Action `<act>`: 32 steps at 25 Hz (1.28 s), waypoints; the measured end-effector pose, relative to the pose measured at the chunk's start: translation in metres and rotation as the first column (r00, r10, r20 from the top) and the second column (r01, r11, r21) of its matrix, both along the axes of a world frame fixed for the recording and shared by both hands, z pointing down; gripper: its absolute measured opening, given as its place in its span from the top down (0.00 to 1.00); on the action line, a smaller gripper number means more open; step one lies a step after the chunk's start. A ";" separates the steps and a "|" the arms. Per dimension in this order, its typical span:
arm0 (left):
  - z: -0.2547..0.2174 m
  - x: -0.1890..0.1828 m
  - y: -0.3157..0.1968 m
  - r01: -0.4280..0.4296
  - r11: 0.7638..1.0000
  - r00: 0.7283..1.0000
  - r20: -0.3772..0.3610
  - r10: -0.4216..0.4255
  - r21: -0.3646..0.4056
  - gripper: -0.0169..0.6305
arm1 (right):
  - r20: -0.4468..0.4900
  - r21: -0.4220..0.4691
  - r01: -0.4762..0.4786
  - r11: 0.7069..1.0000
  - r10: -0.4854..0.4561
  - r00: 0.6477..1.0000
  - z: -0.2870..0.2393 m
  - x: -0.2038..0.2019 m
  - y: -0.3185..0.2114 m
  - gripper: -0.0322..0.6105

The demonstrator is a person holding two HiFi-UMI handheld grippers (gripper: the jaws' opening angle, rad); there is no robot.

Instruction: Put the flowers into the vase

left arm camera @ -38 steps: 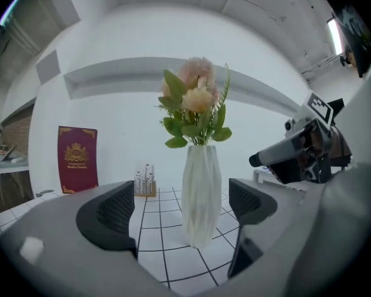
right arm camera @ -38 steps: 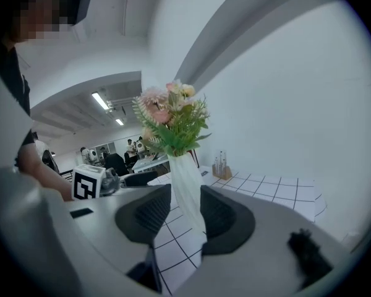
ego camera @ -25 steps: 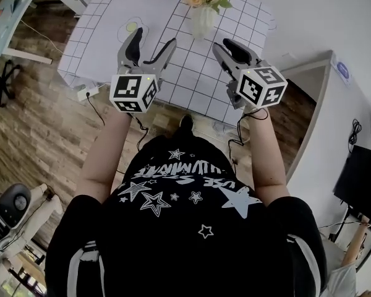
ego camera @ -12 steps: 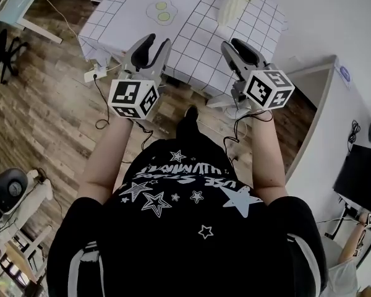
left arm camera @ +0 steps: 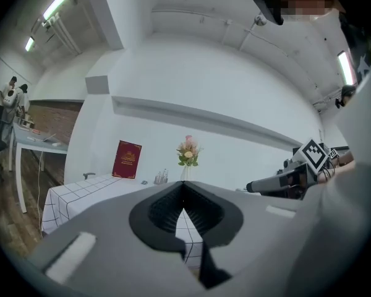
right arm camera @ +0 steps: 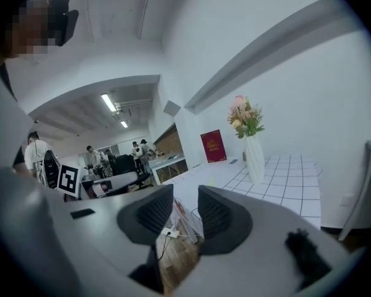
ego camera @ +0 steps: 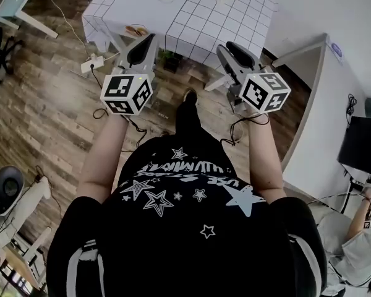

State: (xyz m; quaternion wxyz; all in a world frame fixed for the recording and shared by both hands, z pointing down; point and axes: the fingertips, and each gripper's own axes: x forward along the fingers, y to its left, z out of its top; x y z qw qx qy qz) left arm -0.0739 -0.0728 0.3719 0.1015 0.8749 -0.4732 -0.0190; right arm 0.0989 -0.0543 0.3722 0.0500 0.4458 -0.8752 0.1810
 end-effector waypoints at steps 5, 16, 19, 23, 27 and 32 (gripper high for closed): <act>0.000 -0.010 0.046 -0.038 0.999 0.999 -0.014 0.038 0.011 0.96 | 0.008 0.040 -0.072 0.997 0.072 0.997 -0.009 -0.003 0.047 0.87; 0.008 -0.028 0.088 -0.062 0.998 0.997 -0.057 0.060 -0.028 0.96 | -0.011 -0.001 -0.069 0.998 0.069 0.998 -0.006 -0.017 0.108 0.92; 0.006 -0.030 0.098 -0.061 0.998 0.997 -0.039 0.061 -0.014 0.96 | -0.028 0.010 -0.036 0.999 0.037 0.999 -0.009 -0.026 0.112 0.92; 0.002 -0.030 0.109 -0.039 0.999 0.999 -0.034 0.039 -0.016 0.96 | -0.013 0.027 0.001 1.000 -0.001 1.000 -0.016 -0.035 0.114 0.93; 0.000 -0.022 0.128 -0.011 1.000 1.000 -0.017 0.010 -0.028 0.96 | -0.011 0.027 0.040 0.999 -0.039 0.999 -0.018 -0.034 0.123 0.93; -0.006 -0.001 0.158 0.010 1.000 1.000 0.013 -0.009 -0.026 0.96 | -0.010 0.027 0.069 0.997 -0.069 0.998 -0.017 -0.016 0.152 0.93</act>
